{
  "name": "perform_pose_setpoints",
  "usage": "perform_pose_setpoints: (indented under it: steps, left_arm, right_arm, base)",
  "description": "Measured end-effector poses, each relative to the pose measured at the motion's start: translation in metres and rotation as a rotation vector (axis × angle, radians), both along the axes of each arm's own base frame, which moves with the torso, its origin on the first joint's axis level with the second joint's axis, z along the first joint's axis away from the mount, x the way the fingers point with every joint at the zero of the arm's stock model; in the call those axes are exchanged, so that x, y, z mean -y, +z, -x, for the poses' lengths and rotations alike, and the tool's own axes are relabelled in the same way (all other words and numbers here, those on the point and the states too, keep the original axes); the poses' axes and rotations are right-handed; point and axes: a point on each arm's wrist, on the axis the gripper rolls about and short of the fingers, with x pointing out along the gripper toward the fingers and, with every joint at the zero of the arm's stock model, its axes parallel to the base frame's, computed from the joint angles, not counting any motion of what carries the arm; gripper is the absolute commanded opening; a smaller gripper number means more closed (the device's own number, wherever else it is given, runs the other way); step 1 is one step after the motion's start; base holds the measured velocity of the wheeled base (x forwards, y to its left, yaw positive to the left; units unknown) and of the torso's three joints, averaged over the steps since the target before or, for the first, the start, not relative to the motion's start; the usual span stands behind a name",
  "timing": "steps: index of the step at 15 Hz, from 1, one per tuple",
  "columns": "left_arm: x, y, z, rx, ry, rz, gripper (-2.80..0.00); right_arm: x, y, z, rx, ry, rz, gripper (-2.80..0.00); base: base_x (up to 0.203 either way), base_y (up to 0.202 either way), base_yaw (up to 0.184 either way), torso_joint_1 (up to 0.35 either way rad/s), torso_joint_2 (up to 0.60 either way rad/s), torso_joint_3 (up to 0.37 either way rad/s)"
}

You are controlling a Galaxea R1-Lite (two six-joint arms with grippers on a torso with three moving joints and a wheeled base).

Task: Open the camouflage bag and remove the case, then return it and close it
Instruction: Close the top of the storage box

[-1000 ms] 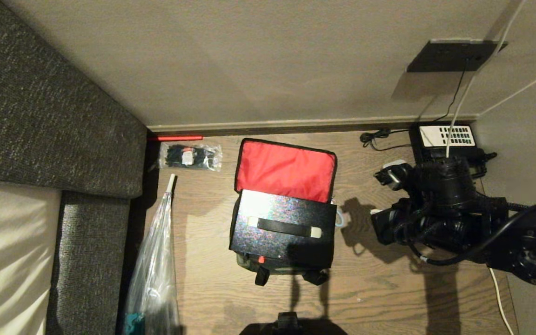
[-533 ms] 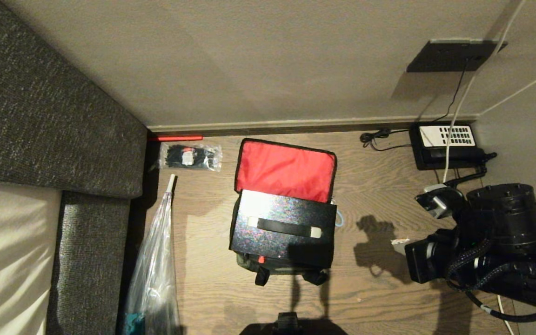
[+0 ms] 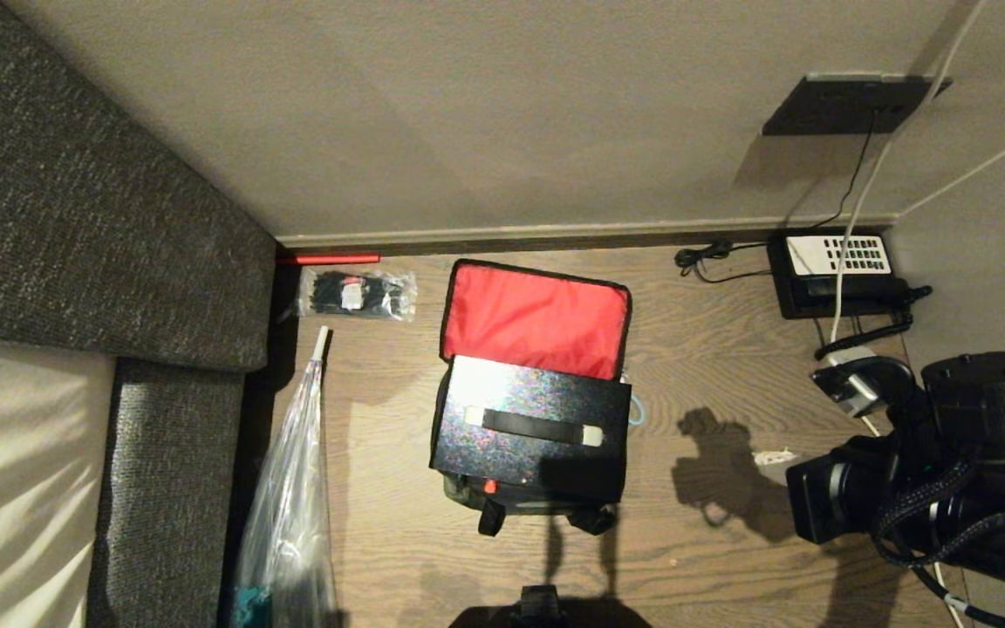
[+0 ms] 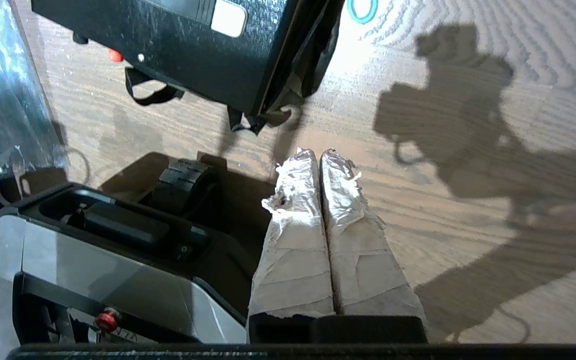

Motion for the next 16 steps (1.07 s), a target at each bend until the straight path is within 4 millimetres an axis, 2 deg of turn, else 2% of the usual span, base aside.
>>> perform_pose_setpoints:
  steps: [2, 6, 16]
  left_arm:
    - [0.0, -0.0002, 0.0, -0.002, 0.0, 0.002, -2.8]
    - [0.0, 0.0004, 0.0001, 0.002, 0.001, 0.001, -2.8]
    - [0.0, 0.0, 0.0, 0.0, 0.0, -0.001, -2.8]
  right_arm:
    - [-0.0006, -0.0002, -0.0006, 0.0, 0.002, 0.0, -2.8]
    - [-0.0013, 0.0003, -0.0018, 0.002, 0.003, 0.001, -2.8]
    - [-0.0013, -0.0017, -0.0017, -0.006, 0.003, 0.006, -2.8]
  base:
    - [0.047, -0.001, 0.0, -0.001, 0.0, -0.001]
    - [0.172, -0.052, 0.002, 0.002, 0.0, 0.001]
    - [0.005, 0.0, 0.0, 0.0, 0.0, 0.0]
